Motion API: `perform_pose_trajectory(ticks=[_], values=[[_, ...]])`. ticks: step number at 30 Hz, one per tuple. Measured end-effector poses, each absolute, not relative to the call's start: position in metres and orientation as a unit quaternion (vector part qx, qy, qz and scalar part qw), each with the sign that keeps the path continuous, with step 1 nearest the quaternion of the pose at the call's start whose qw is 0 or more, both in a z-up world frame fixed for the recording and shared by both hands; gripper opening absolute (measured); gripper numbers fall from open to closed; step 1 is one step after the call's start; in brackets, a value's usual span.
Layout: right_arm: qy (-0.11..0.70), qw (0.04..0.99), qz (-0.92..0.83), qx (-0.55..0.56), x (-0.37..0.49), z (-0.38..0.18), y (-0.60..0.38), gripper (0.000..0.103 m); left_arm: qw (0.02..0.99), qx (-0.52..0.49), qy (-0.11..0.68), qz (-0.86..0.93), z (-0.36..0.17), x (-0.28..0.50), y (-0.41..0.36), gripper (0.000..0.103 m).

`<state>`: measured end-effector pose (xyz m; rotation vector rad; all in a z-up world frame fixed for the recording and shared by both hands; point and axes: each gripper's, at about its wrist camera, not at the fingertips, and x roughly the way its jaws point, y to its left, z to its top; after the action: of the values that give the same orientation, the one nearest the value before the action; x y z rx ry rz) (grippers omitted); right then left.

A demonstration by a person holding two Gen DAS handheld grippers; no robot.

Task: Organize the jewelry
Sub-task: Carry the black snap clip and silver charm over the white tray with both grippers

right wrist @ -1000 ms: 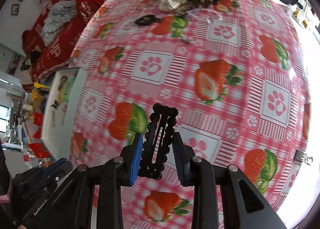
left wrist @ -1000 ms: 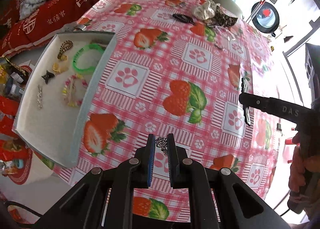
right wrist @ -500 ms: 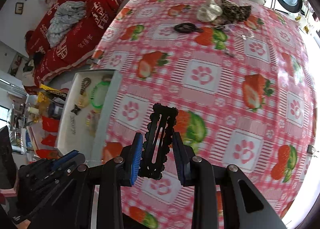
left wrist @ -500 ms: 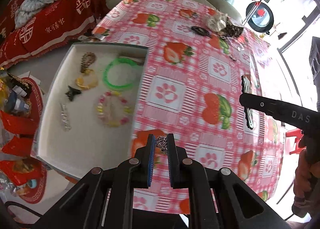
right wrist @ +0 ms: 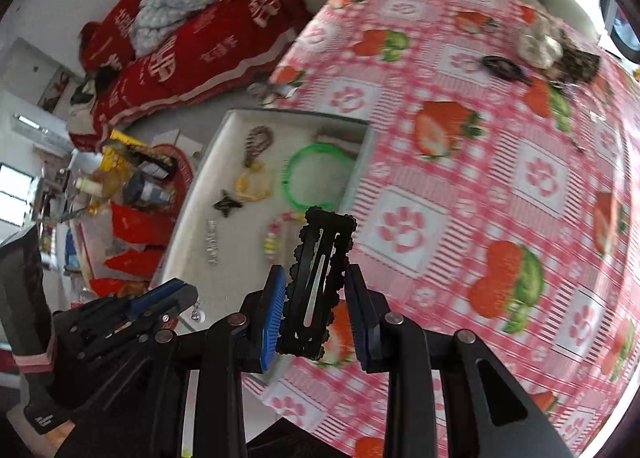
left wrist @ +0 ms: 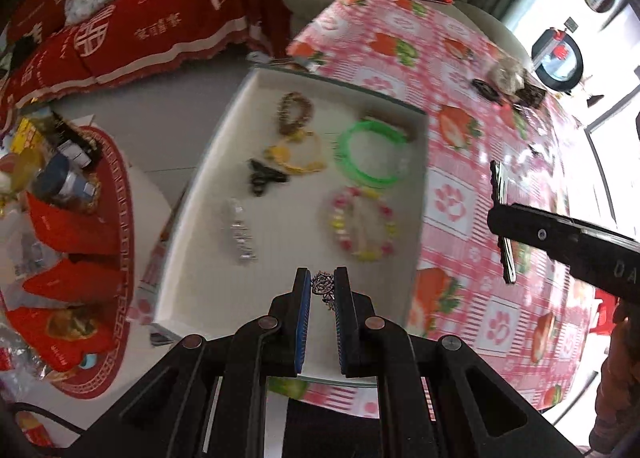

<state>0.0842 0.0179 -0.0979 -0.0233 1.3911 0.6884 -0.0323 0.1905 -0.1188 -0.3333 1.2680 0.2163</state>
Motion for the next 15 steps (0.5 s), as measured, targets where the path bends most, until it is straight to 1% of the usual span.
perform_pose_trajectory(ticks=[7, 15], values=[[0.647, 0.685, 0.333, -0.028, 0.069, -0.123, 0.058, 0.033, 0.77, -0.159, 0.608, 0.114, -0.15, -0.04, 0.217, 0.018], [0.675, 0.65, 0.346, -0.053, 0.044, -0.166, 0.088, 0.033, 0.755, -0.151, 0.627, 0.116, -0.185, -0.041, 0.225, 0.018]])
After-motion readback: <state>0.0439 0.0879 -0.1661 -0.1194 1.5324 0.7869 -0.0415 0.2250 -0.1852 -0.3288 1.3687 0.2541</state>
